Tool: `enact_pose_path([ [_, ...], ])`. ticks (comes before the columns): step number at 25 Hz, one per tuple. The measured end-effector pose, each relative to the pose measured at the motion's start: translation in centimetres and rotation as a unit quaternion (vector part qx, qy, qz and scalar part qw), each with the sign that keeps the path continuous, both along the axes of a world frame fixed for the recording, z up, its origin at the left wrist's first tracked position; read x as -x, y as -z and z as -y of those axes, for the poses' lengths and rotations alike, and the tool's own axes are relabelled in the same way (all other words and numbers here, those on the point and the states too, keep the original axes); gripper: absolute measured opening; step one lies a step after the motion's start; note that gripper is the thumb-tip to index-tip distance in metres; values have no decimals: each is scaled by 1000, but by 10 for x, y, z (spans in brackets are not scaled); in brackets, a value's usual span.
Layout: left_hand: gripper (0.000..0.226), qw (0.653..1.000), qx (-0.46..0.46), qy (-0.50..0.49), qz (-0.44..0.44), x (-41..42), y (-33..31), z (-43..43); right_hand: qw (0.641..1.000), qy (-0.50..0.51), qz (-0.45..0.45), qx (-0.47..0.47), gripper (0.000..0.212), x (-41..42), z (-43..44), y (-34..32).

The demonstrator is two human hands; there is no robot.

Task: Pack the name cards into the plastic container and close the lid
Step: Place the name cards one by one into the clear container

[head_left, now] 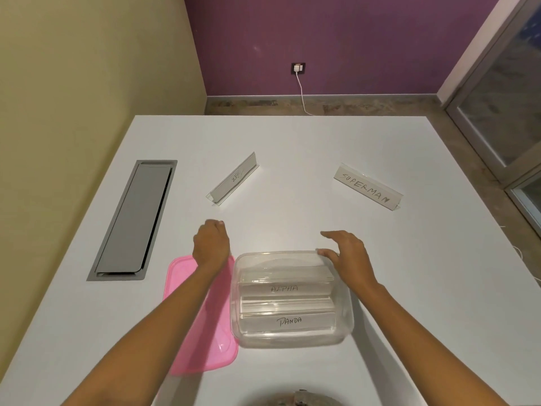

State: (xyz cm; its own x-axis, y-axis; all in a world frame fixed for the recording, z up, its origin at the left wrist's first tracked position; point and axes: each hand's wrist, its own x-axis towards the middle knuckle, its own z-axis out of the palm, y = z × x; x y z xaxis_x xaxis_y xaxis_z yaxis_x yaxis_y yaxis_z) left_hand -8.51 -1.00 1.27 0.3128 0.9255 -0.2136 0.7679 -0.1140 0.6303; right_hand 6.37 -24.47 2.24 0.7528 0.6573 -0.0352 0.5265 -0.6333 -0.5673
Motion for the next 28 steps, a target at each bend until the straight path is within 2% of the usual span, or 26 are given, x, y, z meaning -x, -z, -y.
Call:
enact_pose_path([
  [2,35,997,-28,10,-69,-19,-5,-23,999,-23,-17,30,29,-9,-4,2],
  [6,33,986,-72,42,-143,-56,-5,-63,996,-63,-33,61,11,-20,-11,1],
  [10,26,969,-114,66,-207,-79,3,-90,994,-69,-53,69,9,-22,-12,0],
  [13,30,967,-87,75,-226,-86,10,-102,993,-62,-64,79,7,-25,-14,0],
  [18,29,993,52,1,-101,-82,19,-116,990,-61,-82,96,4,-29,-18,-3],
  [23,25,996,85,10,-15,-70,17,-109,990,-65,-90,88,6,-27,-18,-5],
  [25,19,991,126,-8,44,-67,18,-101,991,-61,-96,66,13,-25,-17,-6],
  [28,25,965,221,-28,137,-57,11,-72,994,-44,-98,12,23,-20,-17,-13],
])
